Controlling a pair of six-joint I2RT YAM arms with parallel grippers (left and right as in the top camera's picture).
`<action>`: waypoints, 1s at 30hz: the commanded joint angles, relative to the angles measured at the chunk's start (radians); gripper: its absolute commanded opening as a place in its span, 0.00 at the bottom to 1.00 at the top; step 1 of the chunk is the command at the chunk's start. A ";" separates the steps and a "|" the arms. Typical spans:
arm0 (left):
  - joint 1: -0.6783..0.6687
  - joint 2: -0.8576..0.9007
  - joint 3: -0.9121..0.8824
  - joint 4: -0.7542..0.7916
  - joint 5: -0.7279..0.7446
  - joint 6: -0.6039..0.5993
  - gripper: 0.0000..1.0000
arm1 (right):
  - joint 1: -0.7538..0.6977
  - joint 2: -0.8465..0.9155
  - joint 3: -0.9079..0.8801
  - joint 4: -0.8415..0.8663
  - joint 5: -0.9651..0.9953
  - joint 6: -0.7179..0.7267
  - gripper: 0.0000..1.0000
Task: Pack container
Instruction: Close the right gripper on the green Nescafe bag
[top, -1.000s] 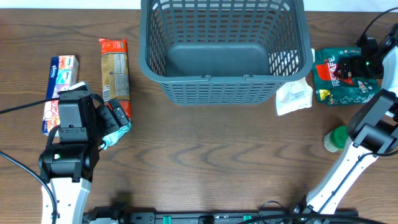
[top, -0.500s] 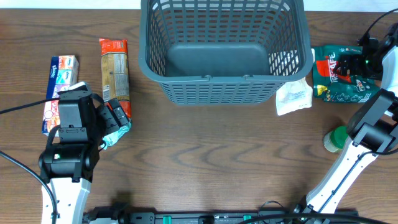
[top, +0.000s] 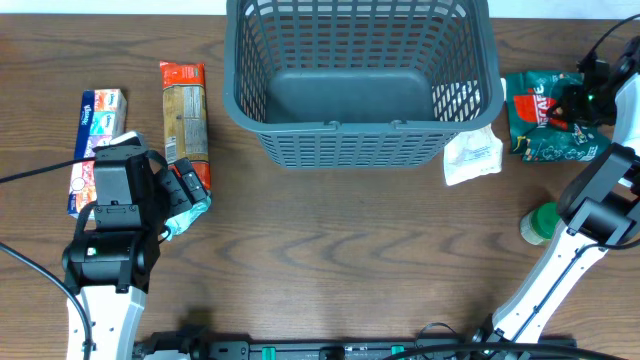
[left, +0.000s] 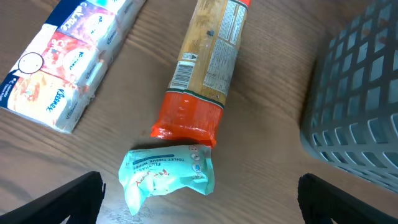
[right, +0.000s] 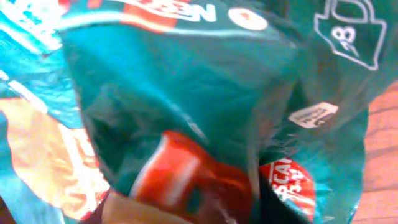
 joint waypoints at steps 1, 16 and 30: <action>0.005 0.005 0.022 -0.003 -0.003 0.006 0.99 | 0.013 0.144 -0.074 -0.021 0.009 0.016 0.01; 0.005 0.005 0.022 -0.003 -0.003 0.006 0.99 | 0.013 0.130 -0.074 -0.024 0.002 0.024 0.01; 0.005 0.005 0.022 -0.003 -0.003 0.006 0.99 | 0.013 0.010 -0.074 -0.005 0.002 0.024 0.01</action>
